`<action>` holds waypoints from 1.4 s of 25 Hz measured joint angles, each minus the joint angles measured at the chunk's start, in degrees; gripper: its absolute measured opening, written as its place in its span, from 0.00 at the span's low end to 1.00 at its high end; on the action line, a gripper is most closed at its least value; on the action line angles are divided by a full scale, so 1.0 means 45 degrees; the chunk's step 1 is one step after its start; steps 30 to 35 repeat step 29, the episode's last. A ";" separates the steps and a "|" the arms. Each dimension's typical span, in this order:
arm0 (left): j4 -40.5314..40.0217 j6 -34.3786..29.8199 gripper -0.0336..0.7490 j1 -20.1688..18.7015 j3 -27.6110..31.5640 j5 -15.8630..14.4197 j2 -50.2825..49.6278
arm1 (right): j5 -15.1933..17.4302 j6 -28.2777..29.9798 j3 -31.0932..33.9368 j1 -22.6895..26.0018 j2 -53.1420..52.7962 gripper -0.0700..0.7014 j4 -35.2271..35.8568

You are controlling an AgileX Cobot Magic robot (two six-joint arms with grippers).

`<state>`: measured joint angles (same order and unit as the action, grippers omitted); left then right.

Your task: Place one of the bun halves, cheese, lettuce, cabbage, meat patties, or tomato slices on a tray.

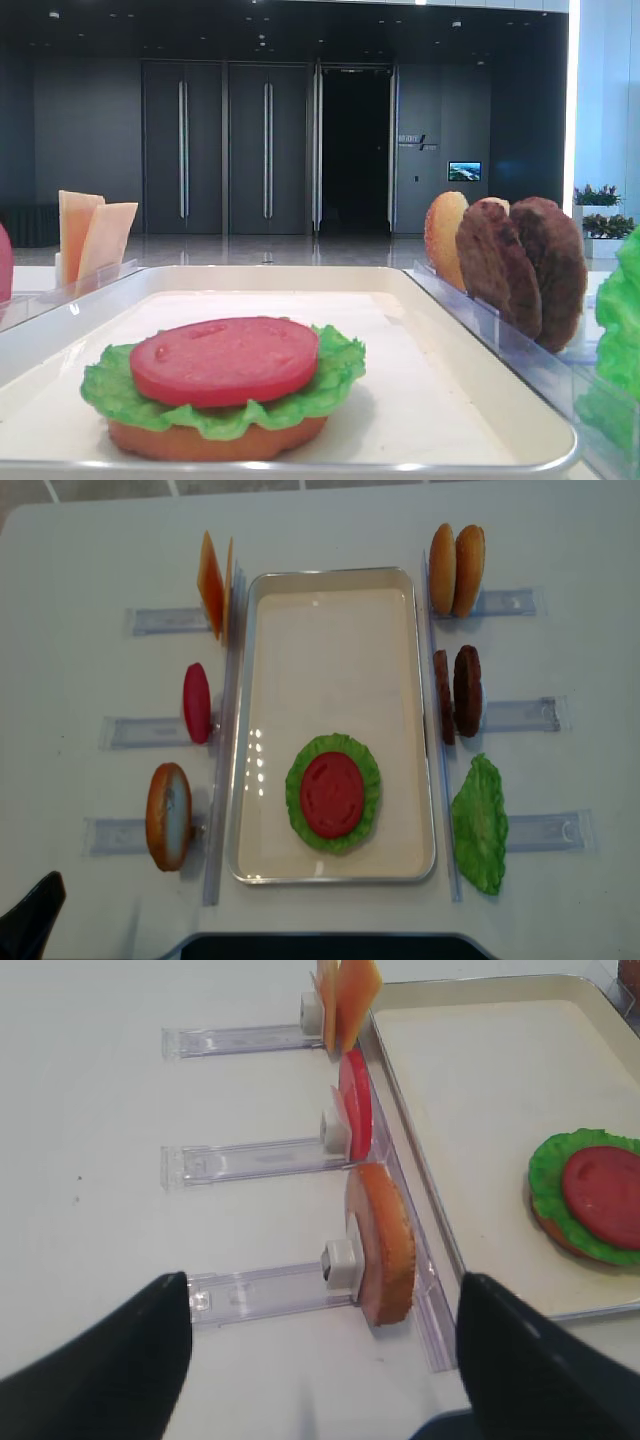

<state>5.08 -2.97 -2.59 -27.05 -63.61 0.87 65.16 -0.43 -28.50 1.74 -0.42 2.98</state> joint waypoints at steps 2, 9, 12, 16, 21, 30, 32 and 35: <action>0.0000 0.0000 0.85 0.0000 0.0000 0.0000 0.0000 | 0.0000 0.0000 0.0000 0.0000 0.0000 0.71 0.0000; 0.0000 0.0000 0.85 0.0000 0.0000 0.0000 0.0000 | 0.0000 0.0000 0.0000 0.0000 0.0000 0.71 0.0000; 0.0000 0.0012 0.85 0.0000 0.0000 0.0000 0.0000 | 0.0000 0.0000 0.0000 0.0000 0.0000 0.71 0.0000; 0.0000 0.0062 0.85 0.0000 0.0000 0.0000 0.0000 | 0.0000 0.0000 0.0000 0.0000 0.0000 0.71 0.0000; -0.0024 0.0089 0.85 0.0000 0.0000 0.0000 0.0000 | 0.0000 0.0000 0.0000 0.0000 0.0000 0.71 0.0000; -0.0024 0.0089 0.85 0.0000 0.0004 0.0000 0.0000 | 0.0000 0.0000 0.0000 0.0000 0.0000 0.71 0.0000; -0.0024 0.0089 0.85 0.0000 0.0004 0.0000 0.0000 | 0.0000 0.0000 0.0000 0.0000 0.0000 0.71 0.0000; -0.0024 0.0089 0.85 0.0000 0.0004 0.0000 0.0000 | 0.0000 0.0000 0.0000 0.0000 0.0000 0.71 0.0000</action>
